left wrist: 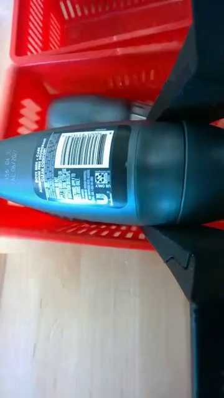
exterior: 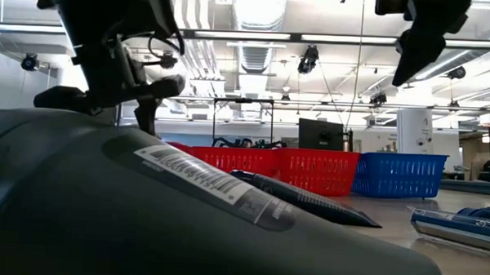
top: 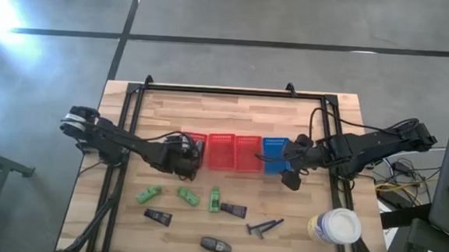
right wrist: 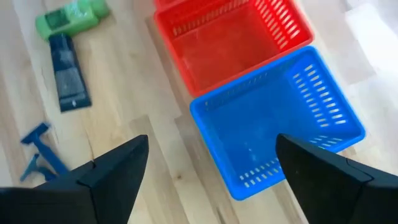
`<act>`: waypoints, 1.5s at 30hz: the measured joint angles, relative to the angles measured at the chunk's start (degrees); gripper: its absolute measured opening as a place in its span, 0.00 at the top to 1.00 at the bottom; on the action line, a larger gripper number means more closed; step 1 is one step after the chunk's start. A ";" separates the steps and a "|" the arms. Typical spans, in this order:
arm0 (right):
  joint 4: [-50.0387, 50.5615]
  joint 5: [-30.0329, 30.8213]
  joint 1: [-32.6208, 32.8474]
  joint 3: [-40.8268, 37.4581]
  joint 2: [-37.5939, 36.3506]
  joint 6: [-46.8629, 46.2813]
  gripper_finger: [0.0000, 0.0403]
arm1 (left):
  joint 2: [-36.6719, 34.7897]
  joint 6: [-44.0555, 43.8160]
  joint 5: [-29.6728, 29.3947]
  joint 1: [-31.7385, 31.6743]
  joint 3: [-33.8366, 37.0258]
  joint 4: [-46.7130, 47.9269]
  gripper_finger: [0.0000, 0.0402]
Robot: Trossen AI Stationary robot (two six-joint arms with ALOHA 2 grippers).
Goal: Pick & Place Travel size toiletries
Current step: Put the black deodorant into the left red bin
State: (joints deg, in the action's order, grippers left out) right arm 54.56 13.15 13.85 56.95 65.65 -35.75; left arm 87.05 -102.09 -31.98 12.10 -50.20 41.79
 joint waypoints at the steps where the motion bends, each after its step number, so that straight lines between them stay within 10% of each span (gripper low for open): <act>1: -0.11 0.12 -0.32 0.09 0.00 0.01 0.12 | 0.00 0.00 -0.30 0.00 0.31 -0.34 0.43; 14: -0.34 0.06 -0.64 0.13 0.00 -1.97 0.14 | -0.36 9.01 -1.69 0.89 -3.79 -0.66 0.31; 22: -0.29 -0.28 -0.61 0.11 0.00 -2.18 0.13 | -0.40 56.67 3.95 11.22 -12.13 -18.90 0.30; 25: -0.15 -1.45 -0.61 0.09 0.00 -0.93 0.11 | 1.33 59.20 8.70 14.56 -14.07 -20.26 0.30; 45: 3.86 -4.64 -0.50 0.04 0.00 0.06 0.10 | 33.89 79.10 27.00 22.88 -45.84 -6.78 0.30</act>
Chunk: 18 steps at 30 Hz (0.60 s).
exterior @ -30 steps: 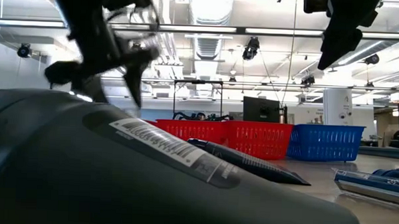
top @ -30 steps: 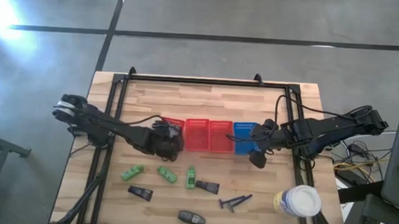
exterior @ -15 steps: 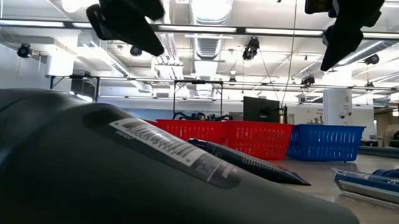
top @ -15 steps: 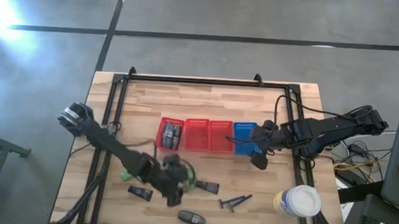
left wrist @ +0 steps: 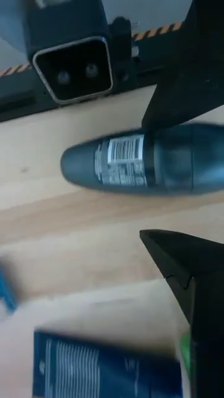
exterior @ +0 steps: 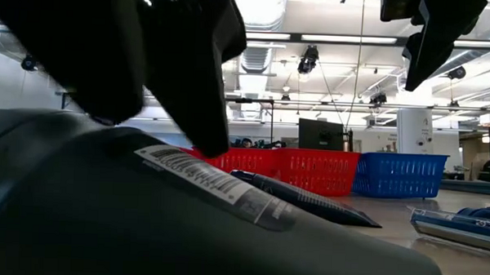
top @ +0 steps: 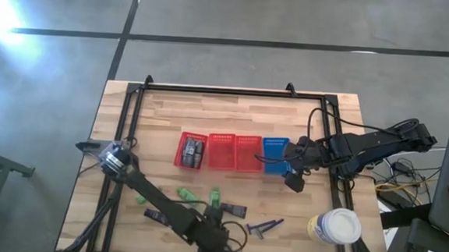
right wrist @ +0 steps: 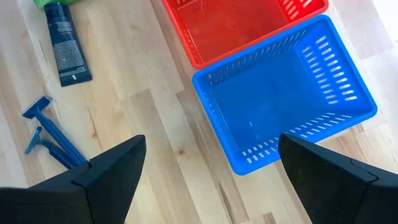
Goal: Pick & Place Travel size toiletries
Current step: Put the black deodorant into the left red bin
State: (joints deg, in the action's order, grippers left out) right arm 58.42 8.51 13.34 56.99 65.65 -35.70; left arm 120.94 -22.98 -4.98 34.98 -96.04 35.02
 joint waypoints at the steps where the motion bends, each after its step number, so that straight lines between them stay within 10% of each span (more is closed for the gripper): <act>1: 0.01 0.01 0.00 0.00 0.00 0.09 0.10 | 0.52 0.02 0.42 0.22 -0.95 0.55 0.30; 18: 0.10 0.06 0.00 0.00 0.02 1.45 0.10 | 4.40 -6.44 0.47 1.38 0.10 -0.78 0.33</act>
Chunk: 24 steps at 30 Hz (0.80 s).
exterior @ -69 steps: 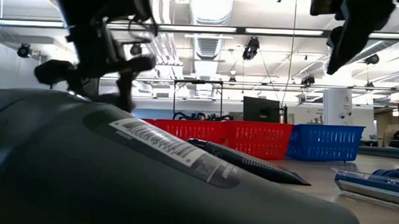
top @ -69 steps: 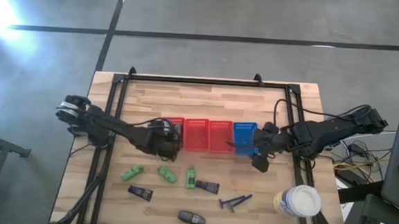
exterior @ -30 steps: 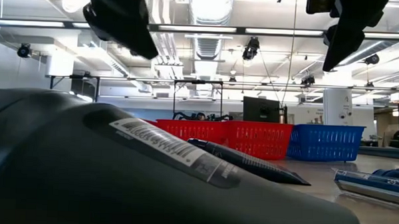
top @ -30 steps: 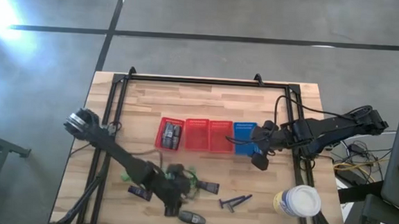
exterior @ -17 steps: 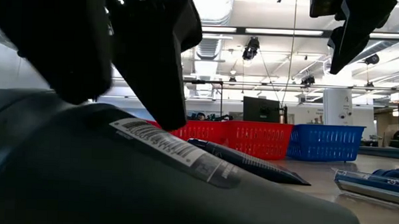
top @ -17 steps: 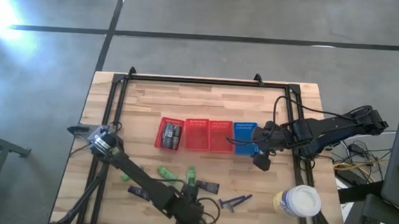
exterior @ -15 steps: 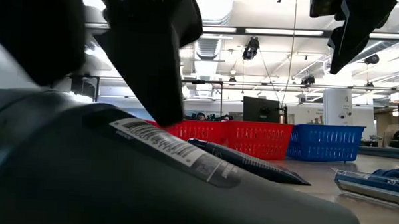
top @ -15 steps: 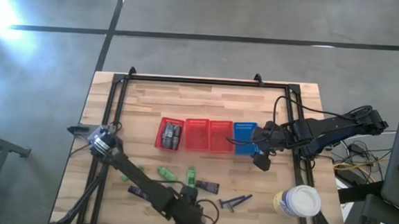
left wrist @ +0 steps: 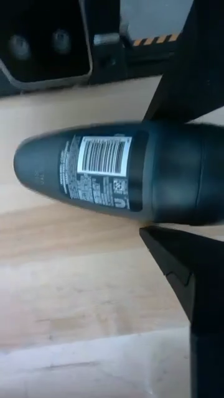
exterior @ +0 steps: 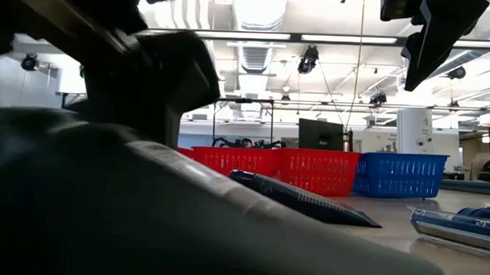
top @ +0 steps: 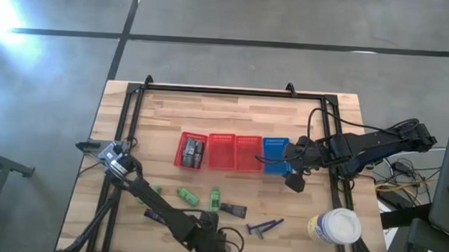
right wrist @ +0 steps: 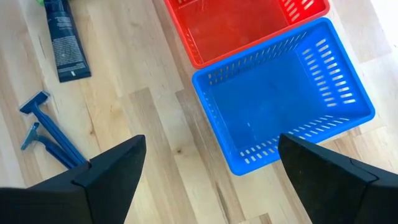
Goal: Pick & Place Travel size toiletries
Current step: Put the black deodorant into the left red bin
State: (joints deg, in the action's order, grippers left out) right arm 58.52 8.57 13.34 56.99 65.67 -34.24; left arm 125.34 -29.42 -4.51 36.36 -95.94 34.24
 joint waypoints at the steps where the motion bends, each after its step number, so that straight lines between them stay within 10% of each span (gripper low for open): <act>1: 0.00 0.03 0.00 0.00 0.00 0.19 0.10 | 0.00 -0.28 -0.03 -0.06 0.00 -0.02 0.35; 9: 0.00 0.48 0.00 0.00 0.00 0.97 0.10 | -1.18 -12.89 -1.37 -0.57 0.56 3.19 0.47; 19: -0.51 0.95 0.00 0.00 0.00 1.49 0.10 | -17.09 -58.60 -34.54 -2.23 7.00 18.30 0.47; 24: -0.66 2.12 0.00 0.00 0.00 1.51 0.10 | -26.38 -71.87 -37.28 -8.33 18.06 21.73 0.47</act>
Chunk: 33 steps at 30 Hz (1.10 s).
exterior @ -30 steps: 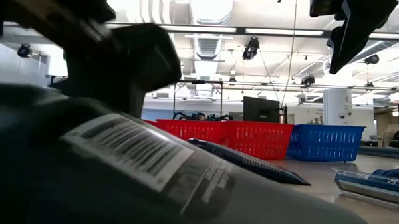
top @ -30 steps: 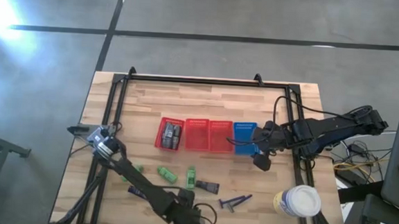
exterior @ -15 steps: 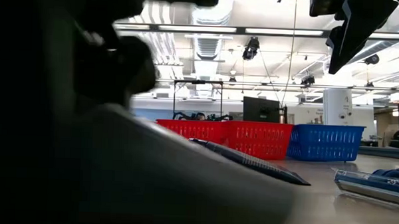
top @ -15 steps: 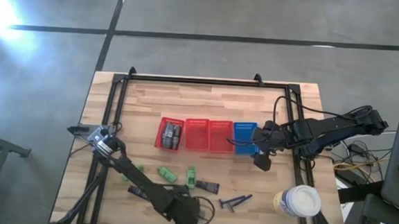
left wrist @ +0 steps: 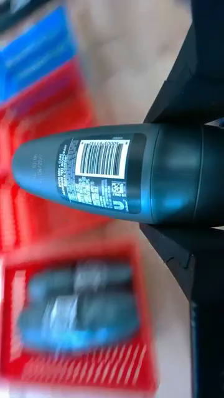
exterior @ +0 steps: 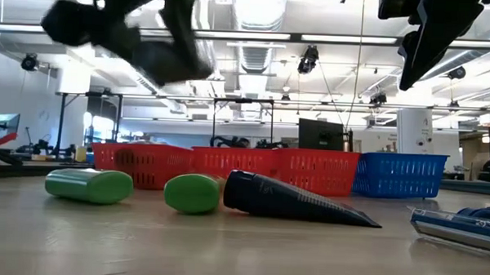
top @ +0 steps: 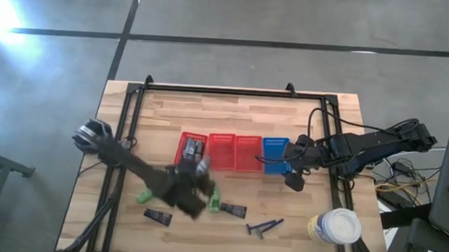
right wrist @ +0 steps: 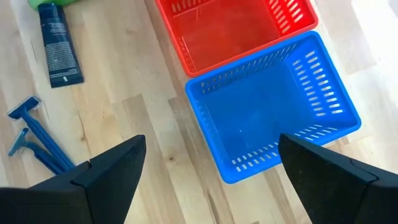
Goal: Pick & Place Travel size toiletries
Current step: Put the black deodorant into the left red bin
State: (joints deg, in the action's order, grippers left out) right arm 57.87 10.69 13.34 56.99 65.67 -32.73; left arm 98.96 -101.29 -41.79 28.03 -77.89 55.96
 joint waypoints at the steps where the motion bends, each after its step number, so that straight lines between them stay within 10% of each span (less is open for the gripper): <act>1: -0.02 -0.02 0.00 -0.01 0.00 0.00 0.10 | -1.19 -0.17 1.01 -1.71 2.32 -0.52 0.47; 13: 0.16 -0.02 0.00 -0.02 0.00 -2.86 0.10 | -5.14 10.84 5.45 -15.91 14.08 -6.96 0.45; 33: 0.22 1.07 0.02 -0.02 0.00 -3.28 0.10 | -5.25 13.99 9.86 -16.32 12.02 -9.35 0.37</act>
State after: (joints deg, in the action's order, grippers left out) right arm 58.08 11.77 13.37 56.97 65.67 -36.01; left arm 93.71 -87.31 -31.93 11.71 -65.87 46.61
